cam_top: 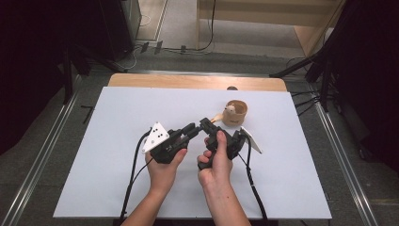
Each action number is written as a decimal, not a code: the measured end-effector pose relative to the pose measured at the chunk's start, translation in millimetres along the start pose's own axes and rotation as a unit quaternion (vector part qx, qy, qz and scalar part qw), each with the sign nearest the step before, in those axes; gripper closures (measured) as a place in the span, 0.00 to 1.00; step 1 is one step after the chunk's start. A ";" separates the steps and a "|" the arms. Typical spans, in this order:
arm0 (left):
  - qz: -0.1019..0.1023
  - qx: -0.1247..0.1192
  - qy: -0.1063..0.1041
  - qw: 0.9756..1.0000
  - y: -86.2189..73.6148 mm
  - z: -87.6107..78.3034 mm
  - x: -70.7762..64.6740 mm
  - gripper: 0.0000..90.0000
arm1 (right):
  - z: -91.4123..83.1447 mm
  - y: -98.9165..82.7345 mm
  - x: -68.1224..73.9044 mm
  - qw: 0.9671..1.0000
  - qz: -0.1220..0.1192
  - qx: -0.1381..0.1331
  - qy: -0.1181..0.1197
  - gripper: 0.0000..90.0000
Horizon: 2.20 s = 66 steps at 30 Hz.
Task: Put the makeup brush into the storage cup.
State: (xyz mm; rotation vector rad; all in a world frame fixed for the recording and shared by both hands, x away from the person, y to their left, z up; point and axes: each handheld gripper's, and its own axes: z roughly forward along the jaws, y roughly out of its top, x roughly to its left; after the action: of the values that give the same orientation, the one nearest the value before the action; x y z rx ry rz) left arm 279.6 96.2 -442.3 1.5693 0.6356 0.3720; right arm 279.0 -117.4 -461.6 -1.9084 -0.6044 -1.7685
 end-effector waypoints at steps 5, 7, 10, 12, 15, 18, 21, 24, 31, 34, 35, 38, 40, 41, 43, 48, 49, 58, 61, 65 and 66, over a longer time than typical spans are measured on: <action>-0.019 0.029 0.002 0.999 -2.7 -6.2 0.9 0.05 | -10.6 7.2 9.3 0.998 -0.047 -0.034 0.030 0.88; -0.021 0.031 -0.009 0.999 -2.5 -9.2 3.0 0.00 | -11.4 9.0 9.1 0.997 -0.059 -0.040 0.029 0.88; -0.017 0.027 -0.023 0.999 -1.8 -14.4 4.7 0.00 | -11.7 10.4 8.3 0.995 -0.077 -0.044 0.033 0.88; -0.016 0.030 -0.024 0.999 -1.9 -16.8 5.8 0.00 | -11.5 10.8 8.2 0.994 -0.088 -0.046 0.036 0.88; -0.014 0.035 -0.030 0.999 -3.1 -19.6 8.4 0.00 | -11.7 11.1 8.5 0.992 -0.115 -0.045 0.041 0.88; -0.015 0.037 -0.036 0.999 -5.1 -21.6 10.1 0.00 | -13.0 11.0 10.6 0.987 -0.149 -0.047 0.043 0.88; -0.017 0.039 -0.037 0.998 -6.5 -23.2 11.3 0.00 | -13.1 10.6 12.5 0.981 -0.182 -0.048 0.039 0.88; -0.017 0.042 -0.039 0.998 -7.7 -25.4 12.6 0.00 | -13.2 9.6 14.0 0.977 -0.206 -0.047 0.032 0.88; -0.021 0.043 -0.043 0.998 -11.5 -31.3 16.6 0.00 | -15.2 8.6 18.7 0.958 -0.280 -0.056 0.017 0.88; -0.017 0.044 -0.045 0.998 -12.5 -34.6 18.2 0.00 | -15.8 9.3 20.4 0.951 -0.304 -0.059 0.013 0.88; -0.015 0.046 -0.045 0.998 -12.7 -35.8 18.8 0.00 | -16.1 9.7 20.5 0.949 -0.310 -0.059 0.014 0.88; -0.016 0.046 -0.043 0.998 -14.3 -39.5 21.2 0.00 | -17.4 9.2 23.8 0.941 -0.332 -0.058 0.004 0.88; -0.018 0.048 -0.042 0.998 -15.6 -42.0 23.2 0.00 | -18.6 9.1 25.7 0.935 -0.350 -0.058 -0.001 0.88; -0.016 0.049 -0.039 0.998 -16.0 -43.4 24.2 0.00 | -18.5 9.2 26.7 0.930 -0.363 -0.060 -0.003 0.88; -0.017 0.047 -0.035 0.998 -16.9 -45.9 26.0 0.00 | -19.3 8.0 29.4 0.923 -0.380 -0.061 -0.011 0.88; -0.018 0.048 -0.027 0.998 -17.4 -53.9 30.4 0.00 | -19.4 7.9 33.7 0.904 -0.424 -0.054 -0.015 0.88; -0.016 0.049 -0.024 0.998 -17.6 -55.6 31.1 0.00 | -19.8 7.7 34.8 0.901 -0.430 -0.051 -0.018 0.88; -0.014 0.052 -0.014 0.998 -24.6 -72.9 40.5 0.00 | -23.4 12.1 38.7 0.865 -0.498 -0.055 -0.034 0.88; -0.012 0.052 -0.008 0.999 -27.8 -79.6 43.9 0.00 | -23.7 14.7 37.9 0.855 -0.515 -0.055 -0.041 0.88; -0.007 0.054 0.002 0.999 -31.9 -89.1 47.5 0.00 | -24.3 17.8 37.5 0.841 -0.536 -0.055 -0.048 0.88; -0.004 0.055 0.005 0.998 -33.1 -92.0 48.5 0.00 | -24.4 18.6 37.4 0.837 -0.541 -0.056 -0.050 0.88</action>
State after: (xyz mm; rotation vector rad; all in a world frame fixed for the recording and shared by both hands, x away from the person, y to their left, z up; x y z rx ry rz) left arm 258.1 199.1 -471.4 1.6701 0.6799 0.3444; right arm 273.7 -146.8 -423.5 -1.8430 -1.9449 -2.3303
